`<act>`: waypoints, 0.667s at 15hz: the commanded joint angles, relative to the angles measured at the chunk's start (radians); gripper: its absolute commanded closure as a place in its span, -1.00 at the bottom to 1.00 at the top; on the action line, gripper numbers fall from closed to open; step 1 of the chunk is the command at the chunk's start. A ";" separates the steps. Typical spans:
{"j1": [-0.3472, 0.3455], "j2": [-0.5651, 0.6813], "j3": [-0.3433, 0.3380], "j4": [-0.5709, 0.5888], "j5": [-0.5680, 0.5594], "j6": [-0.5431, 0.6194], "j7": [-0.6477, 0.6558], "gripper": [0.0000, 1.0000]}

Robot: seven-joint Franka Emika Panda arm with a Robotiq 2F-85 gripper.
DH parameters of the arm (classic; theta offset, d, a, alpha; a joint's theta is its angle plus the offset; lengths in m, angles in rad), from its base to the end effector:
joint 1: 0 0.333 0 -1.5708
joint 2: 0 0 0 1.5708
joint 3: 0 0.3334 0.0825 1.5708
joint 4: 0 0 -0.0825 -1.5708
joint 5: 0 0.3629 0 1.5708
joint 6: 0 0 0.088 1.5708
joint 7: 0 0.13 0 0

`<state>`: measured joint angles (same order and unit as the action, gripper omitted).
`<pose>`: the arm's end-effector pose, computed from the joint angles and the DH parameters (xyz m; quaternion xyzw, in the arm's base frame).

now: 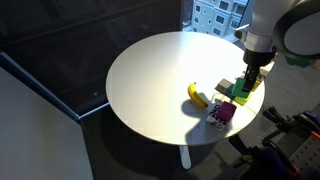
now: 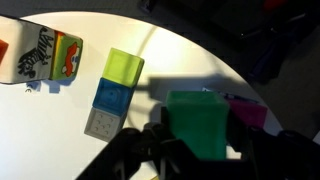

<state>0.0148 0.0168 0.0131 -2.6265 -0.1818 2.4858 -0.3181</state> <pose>0.4005 0.0095 0.2435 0.9649 0.2458 -0.0847 0.0376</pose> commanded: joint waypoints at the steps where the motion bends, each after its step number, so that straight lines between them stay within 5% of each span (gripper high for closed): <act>1: 0.011 -0.050 0.013 -0.043 -0.028 -0.025 -0.022 0.40; 10: 0.043 -0.077 0.042 -0.087 -0.026 0.011 -0.005 0.40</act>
<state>0.0503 -0.0135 0.0476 -2.6802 -0.1887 2.4848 -0.3339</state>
